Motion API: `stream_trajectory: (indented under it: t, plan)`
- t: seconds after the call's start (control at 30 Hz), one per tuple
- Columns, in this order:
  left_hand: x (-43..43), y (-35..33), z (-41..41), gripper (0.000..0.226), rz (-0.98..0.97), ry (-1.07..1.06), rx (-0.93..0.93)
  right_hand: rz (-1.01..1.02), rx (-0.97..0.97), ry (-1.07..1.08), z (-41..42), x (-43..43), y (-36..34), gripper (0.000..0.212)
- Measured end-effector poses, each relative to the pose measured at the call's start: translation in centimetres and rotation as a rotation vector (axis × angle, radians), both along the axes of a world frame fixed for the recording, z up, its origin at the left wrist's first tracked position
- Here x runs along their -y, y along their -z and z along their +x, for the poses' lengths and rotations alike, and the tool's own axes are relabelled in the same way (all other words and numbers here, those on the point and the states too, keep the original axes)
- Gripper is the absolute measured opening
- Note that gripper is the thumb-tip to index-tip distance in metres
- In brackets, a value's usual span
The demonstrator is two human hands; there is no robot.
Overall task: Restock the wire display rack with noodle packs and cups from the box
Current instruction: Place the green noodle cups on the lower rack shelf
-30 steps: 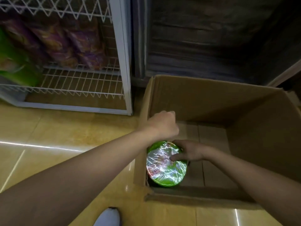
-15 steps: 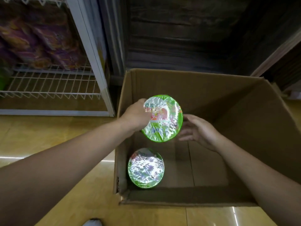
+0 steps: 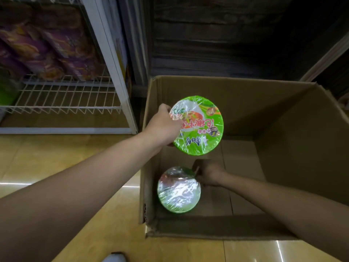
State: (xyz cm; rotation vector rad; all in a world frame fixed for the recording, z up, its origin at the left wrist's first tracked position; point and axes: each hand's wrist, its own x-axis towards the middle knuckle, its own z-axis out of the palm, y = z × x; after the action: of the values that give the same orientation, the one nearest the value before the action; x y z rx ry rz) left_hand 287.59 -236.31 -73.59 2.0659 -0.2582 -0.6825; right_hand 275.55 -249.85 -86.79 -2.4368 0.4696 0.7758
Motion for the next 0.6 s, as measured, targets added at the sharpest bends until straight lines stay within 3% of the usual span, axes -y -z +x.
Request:
stream_trajectory:
  t: [0.17, 0.3, 0.37, 0.43, 0.5, 0.6]
  plan:
    - [0.3, 0.1, -0.1, 0.013, 0.014, 0.060, 0.046, -0.215, -0.002, 0.107, -0.6, 5.4, -1.1, 0.014]
    - [0.8, 0.4, -0.4, 0.025, 0.114, 0.162, 0.085, -0.210, -0.107, 0.184, -1.0, 8.8, -2.9, 0.030]
    - [1.0, 0.3, -0.4, 0.028, 0.152, 0.160, 0.092, -0.073, 0.062, 0.310, -0.6, 9.6, -4.8, 0.035]
    - [1.3, 0.0, -0.1, 0.022, 0.144, 0.126, 0.092, 0.344, 0.215, 0.506, -0.3, 9.2, -7.3, 0.035]
    - [1.7, -0.2, 0.1, 0.020, 0.100, 0.117, 0.079, 0.651, 0.254, 0.515, 0.0, 8.0, -9.9, 0.042]
    - [2.3, -0.2, -0.1, 0.023, 0.032, 0.184, 0.045, 0.548, 0.295, 0.319, 0.7, 6.4, -11.2, 0.046]
